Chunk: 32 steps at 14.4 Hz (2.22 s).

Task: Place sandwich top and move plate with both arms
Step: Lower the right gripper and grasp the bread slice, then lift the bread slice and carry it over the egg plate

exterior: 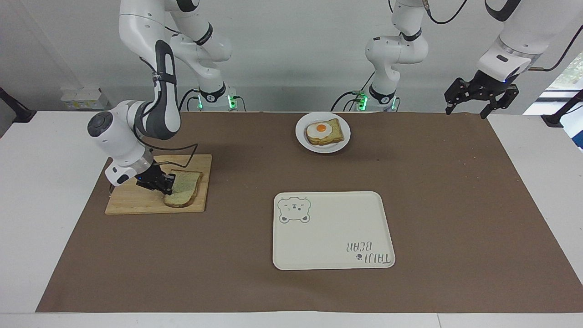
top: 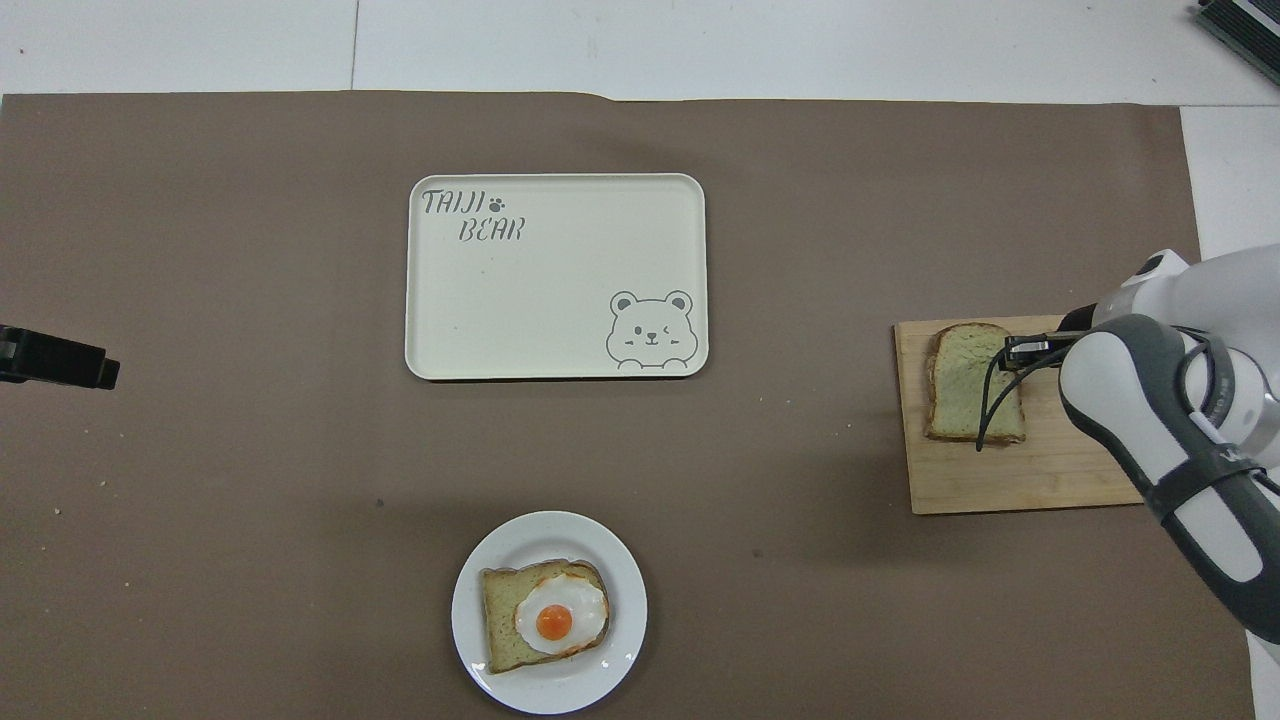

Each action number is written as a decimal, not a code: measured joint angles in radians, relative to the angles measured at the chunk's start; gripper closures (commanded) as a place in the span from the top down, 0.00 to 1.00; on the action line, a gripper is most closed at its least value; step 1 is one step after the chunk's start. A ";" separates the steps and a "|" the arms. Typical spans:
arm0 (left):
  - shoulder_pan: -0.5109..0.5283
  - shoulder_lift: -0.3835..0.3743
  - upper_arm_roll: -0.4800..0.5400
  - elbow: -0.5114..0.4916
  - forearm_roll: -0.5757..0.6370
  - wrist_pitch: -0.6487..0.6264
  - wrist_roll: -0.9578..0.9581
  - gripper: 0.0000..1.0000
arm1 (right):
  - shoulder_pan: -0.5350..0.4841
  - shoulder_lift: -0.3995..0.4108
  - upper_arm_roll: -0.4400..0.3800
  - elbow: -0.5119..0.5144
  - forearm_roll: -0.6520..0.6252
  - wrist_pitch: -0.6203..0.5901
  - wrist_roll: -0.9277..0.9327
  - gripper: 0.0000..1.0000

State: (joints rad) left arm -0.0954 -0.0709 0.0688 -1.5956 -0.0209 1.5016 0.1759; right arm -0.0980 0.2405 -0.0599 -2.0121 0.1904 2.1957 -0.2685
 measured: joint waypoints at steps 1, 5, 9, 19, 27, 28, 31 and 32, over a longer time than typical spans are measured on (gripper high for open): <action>0.000 0.000 0.000 0.000 0.000 0.000 0.000 1.00 | 0.000 -0.002 0.000 0.027 0.000 -0.039 -0.005 0.00; 0.000 0.000 0.000 0.000 0.000 0.000 0.000 1.00 | -0.002 -0.021 -0.002 0.092 0.001 -0.150 -0.027 0.00; 0.000 0.000 0.000 0.000 0.000 0.000 0.000 1.00 | -0.002 -0.036 -0.002 0.157 0.038 -0.299 -0.042 0.00; 0.000 0.000 0.000 0.000 0.000 0.000 0.000 1.00 | 0.086 -0.039 0.079 0.195 0.178 -0.451 -0.063 0.00; 0.000 0.000 0.000 0.000 0.000 0.000 0.000 1.00 | 0.346 -0.053 0.086 0.194 0.198 -0.446 0.241 0.00; 0.000 0.000 0.000 0.000 0.000 0.000 0.000 1.00 | 0.381 -0.057 0.086 0.194 0.206 -0.433 0.291 0.00; 0.000 0.000 0.000 0.000 0.000 0.000 0.000 1.00 | 0.495 -0.066 0.087 0.187 0.228 -0.352 0.414 0.00; 0.000 0.000 0.000 0.000 0.000 0.000 0.000 1.00 | 0.530 -0.069 0.088 0.182 0.244 -0.325 0.441 0.00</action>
State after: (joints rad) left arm -0.0954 -0.0709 0.0689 -1.5956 -0.0209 1.5016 0.1759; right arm 0.4323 0.1712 0.0276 -1.8304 0.4345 1.8707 0.1726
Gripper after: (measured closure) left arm 0.000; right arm 0.912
